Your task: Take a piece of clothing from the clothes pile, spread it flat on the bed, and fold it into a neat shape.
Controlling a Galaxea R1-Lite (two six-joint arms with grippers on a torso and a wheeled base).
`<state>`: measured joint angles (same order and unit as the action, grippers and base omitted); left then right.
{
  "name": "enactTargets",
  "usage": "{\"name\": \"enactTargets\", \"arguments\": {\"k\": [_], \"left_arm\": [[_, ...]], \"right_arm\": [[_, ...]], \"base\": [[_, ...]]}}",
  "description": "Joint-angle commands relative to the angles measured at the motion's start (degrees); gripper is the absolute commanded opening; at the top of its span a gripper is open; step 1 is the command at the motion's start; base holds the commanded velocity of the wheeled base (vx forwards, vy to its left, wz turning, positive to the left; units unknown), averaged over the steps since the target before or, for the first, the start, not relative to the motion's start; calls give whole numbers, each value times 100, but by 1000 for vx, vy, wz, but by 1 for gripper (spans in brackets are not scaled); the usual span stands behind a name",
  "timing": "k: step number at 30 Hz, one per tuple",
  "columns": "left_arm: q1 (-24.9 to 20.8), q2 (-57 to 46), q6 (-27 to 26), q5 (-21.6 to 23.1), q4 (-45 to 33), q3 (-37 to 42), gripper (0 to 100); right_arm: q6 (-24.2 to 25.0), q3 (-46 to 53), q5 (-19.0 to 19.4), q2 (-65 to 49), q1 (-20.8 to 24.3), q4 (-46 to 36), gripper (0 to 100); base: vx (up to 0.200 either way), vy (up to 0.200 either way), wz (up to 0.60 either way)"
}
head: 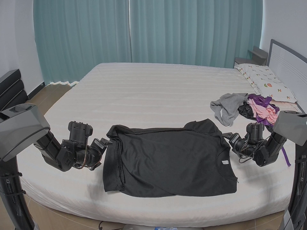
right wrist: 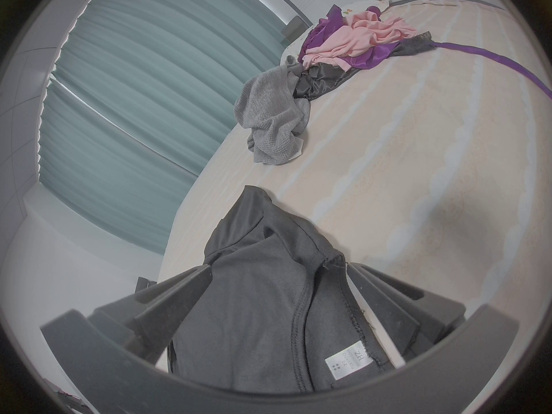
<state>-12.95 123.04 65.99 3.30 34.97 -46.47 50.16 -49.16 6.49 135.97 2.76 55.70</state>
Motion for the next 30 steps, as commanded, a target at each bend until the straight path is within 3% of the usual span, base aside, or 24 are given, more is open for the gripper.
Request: {"name": "enactTargets", "arguments": {"k": [1, 10, 15, 22, 30], "left_arm": [[20, 10, 11, -5, 1, -38, 100], [20, 308, -139, -14, -35, -433, 100], [99, 616, -640, -23, -79, -872, 100], [214, 1196, -1114, -84, -597, -2129, 100], [258, 1987, -1712, -436, -588, -3079, 100]], "right_arm": [[2, 56, 2, -1, 32, 2, 100], [2, 126, 2, -1, 41, 29, 100], [2, 126, 2, 17, 58, 11, 100], [2, 135, 2, 17, 58, 29, 100], [2, 153, 2, 17, 58, 29, 100]], "base": [[0, 0, 0], [0, 0, 0], [0, 0, 0], [0, 0, 0], [0, 0, 0]]}}
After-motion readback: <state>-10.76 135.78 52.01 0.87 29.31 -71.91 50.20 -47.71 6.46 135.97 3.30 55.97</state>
